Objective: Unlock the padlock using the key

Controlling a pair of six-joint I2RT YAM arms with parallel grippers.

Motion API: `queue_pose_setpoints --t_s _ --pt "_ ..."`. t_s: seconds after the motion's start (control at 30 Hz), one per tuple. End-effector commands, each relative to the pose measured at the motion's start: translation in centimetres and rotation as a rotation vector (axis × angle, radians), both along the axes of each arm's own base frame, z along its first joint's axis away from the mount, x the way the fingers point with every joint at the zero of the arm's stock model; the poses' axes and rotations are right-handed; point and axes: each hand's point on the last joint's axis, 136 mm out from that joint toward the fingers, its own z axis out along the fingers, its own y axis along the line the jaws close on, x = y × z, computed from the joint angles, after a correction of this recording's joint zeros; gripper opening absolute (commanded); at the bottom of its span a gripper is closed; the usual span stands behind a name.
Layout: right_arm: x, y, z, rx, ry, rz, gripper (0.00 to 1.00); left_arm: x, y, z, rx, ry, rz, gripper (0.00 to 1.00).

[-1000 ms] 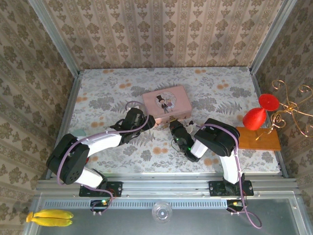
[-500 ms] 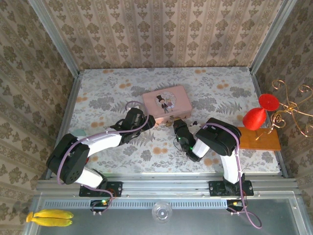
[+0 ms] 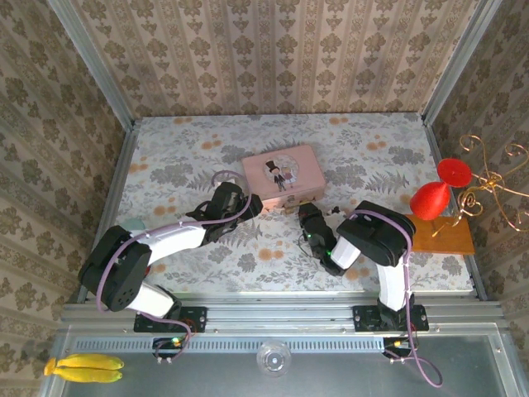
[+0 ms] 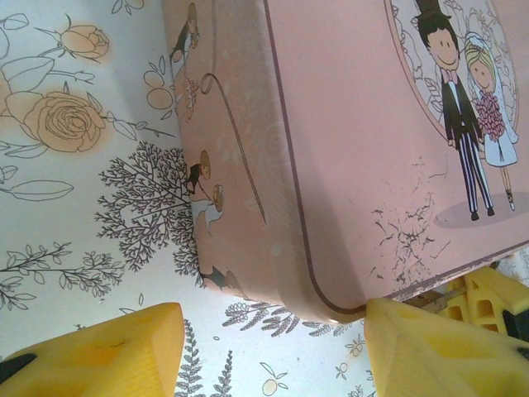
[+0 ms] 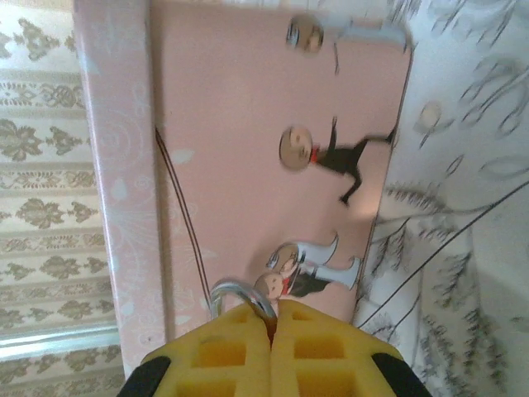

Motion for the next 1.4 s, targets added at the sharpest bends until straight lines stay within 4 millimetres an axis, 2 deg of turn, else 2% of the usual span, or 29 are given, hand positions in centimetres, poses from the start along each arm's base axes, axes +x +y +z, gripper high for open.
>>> queue_pose_setpoints --t_s 0.0,0.23,0.4,0.5,0.63,0.8,0.97,1.07,1.2,1.37 --pt "-0.9 -3.5 -1.0 -0.068 0.038 -0.103 0.00 0.3 1.6 -1.2 0.053 0.032 0.059 0.60" --pt "-1.8 -4.6 -0.6 -0.094 0.039 -0.100 0.00 0.3 1.6 -0.4 0.054 0.015 0.043 0.61" --pt "-2.9 -5.0 0.2 -0.198 0.064 -0.037 0.00 0.2 1.0 2.7 0.055 -0.067 -0.035 0.63" --pt "-3.4 -4.6 0.6 -0.290 0.119 0.043 0.00 -0.5 1.6 4.0 0.068 -0.133 -0.041 0.64" --pt "-3.6 -3.6 2.8 -0.397 0.106 0.137 0.00 -1.8 2.1 4.6 0.075 -0.190 -0.079 0.65" --pt "-4.5 -2.9 5.1 -0.525 0.106 0.264 0.00 -3.4 4.4 4.8 0.086 -0.251 -0.041 0.66" --pt "-6.0 -1.6 8.0 -0.601 0.065 0.423 0.00 -4.7 5.6 5.8 0.094 -0.338 -0.072 0.68" --pt "-7.3 -1.8 9.4 -0.671 0.058 0.476 0.00 -5.5 5.3 6.3 0.118 -0.389 -0.146 0.69" --pt "-9.2 -2.4 10.5 -0.747 0.068 0.541 0.00 -7.0 4.4 6.0 0.150 -0.405 -0.274 0.69" --pt "-11.5 -2.6 11.4 -0.860 0.115 0.641 0.00 -9.0 4.7 6.1 0.203 -0.433 -0.348 0.69"
